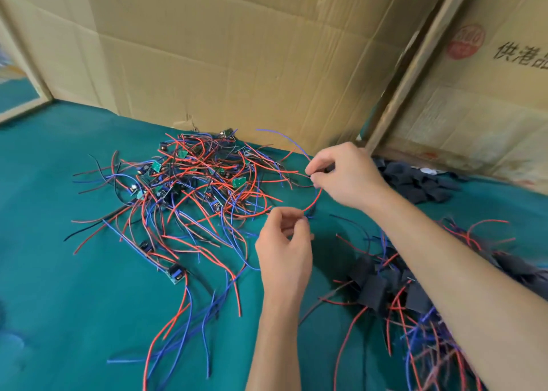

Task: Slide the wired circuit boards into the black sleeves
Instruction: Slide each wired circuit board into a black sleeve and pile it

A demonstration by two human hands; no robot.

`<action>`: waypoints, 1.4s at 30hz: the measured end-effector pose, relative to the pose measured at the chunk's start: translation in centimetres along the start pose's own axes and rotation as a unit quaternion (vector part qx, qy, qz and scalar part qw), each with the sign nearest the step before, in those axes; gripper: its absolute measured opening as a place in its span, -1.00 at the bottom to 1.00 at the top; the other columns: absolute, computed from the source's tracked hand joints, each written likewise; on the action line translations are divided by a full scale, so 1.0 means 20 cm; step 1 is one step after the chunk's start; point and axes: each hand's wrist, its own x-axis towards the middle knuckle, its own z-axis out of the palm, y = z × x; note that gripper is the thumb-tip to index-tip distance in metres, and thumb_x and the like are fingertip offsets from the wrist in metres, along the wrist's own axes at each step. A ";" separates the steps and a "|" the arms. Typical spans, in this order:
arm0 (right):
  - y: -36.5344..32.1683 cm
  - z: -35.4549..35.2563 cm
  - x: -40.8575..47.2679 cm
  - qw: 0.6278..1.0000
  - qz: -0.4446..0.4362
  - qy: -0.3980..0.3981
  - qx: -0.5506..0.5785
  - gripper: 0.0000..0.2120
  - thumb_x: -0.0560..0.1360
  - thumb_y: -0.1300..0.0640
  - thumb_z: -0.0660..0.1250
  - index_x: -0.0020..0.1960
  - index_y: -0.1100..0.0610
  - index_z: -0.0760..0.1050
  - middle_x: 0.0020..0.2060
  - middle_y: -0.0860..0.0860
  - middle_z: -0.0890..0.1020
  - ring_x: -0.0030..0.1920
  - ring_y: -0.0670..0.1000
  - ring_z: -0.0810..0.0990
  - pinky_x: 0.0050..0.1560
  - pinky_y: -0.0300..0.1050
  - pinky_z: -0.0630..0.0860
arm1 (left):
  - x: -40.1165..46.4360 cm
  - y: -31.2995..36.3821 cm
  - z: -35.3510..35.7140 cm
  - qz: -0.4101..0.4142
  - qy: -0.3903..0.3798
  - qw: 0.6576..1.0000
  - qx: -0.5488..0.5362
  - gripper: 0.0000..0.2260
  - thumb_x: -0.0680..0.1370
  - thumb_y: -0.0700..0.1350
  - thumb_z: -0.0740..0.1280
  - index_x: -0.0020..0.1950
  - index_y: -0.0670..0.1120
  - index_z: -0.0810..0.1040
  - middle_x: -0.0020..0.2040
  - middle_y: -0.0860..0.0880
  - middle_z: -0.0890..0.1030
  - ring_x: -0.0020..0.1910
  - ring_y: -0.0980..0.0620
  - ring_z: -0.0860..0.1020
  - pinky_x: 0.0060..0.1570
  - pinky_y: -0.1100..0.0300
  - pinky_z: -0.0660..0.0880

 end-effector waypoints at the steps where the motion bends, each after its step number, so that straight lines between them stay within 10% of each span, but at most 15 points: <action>1: -0.01 -0.04 -0.05 0.999 -0.028 0.008 -0.019 -0.79 0.45 0.21 0.44 -0.04 -0.08 0.69 -0.16 -0.06 0.72 -0.05 0.05 0.66 0.11 -0.05 0.57 | 0.00 0.01 0.00 -0.009 -0.015 0.999 -0.037 -0.85 0.59 -0.30 0.30 -0.08 -0.10 0.61 -0.13 -0.09 0.68 -0.14 -0.04 0.67 -0.05 -0.02 0.65; 5: -0.08 -0.08 -0.27 0.978 -0.119 -0.005 -0.171 -0.65 0.49 0.14 0.35 0.20 -0.12 0.34 -0.02 -0.03 0.70 -0.01 0.21 0.64 0.04 0.11 0.56 | -0.01 0.06 0.00 -0.065 -0.092 0.978 -0.174 -0.80 0.70 -0.11 0.20 0.12 -0.07 0.62 -0.12 -0.12 0.68 -0.19 0.02 0.66 -0.28 0.18 0.57; 11: -0.17 -0.11 -0.37 0.956 -0.165 0.012 -0.243 -0.76 0.58 0.07 0.27 0.22 0.04 0.35 0.01 0.08 0.69 0.03 0.25 0.64 -0.09 0.02 0.53 | -0.02 0.08 -0.02 0.019 -0.115 0.989 -0.090 -0.63 0.54 0.19 0.29 -0.32 -0.03 0.59 -0.35 -0.03 0.50 -0.32 0.05 0.40 -0.28 0.13 0.33; 19: -0.27 -0.18 -0.50 0.935 -0.202 -0.071 -0.281 -0.82 0.53 0.14 0.29 0.02 0.05 0.28 -0.28 0.01 0.34 -0.15 0.12 0.37 -0.22 -0.03 0.31 | -0.03 0.10 -0.05 -0.038 -0.239 0.930 -0.278 -0.79 0.55 -0.13 0.33 -0.27 -0.05 0.64 -0.37 0.05 0.54 -0.42 0.18 0.45 -0.43 0.34 0.42; 25: -0.12 -0.35 -0.16 0.985 -0.099 -0.108 -0.092 -0.78 0.47 0.10 0.40 0.09 0.04 0.68 -0.03 0.00 0.76 0.08 0.01 0.70 0.18 -0.06 0.57 | -0.02 0.10 -0.06 -0.100 -0.241 0.920 -0.294 -0.90 0.45 -0.19 0.44 -0.09 -0.13 0.74 -0.23 -0.17 0.69 -0.45 0.09 0.60 -0.43 0.33 0.52; 31: 0.44 -0.23 0.30 0.966 0.129 -0.105 -0.200 -0.70 0.54 0.20 0.32 0.26 0.11 0.58 0.30 0.22 0.57 0.26 0.23 0.57 0.28 -0.02 0.52 | -0.02 0.09 -0.06 -0.143 -0.283 0.924 -0.212 -0.80 0.51 -0.18 0.29 0.02 -0.13 0.69 -0.16 -0.20 0.69 -0.48 0.07 0.55 -0.50 0.33 0.39; 42: 0.63 -0.01 0.37 0.957 0.146 -0.037 -0.249 -0.73 0.59 0.09 0.38 0.23 0.20 0.51 0.21 0.26 0.54 0.17 0.30 0.56 0.03 0.00 0.54 | -0.03 0.04 -0.02 -0.136 -0.339 0.928 -0.076 -0.81 0.69 -0.10 0.21 0.15 -0.14 0.57 -0.22 -0.15 0.68 -0.48 0.02 0.55 -0.52 0.31 0.33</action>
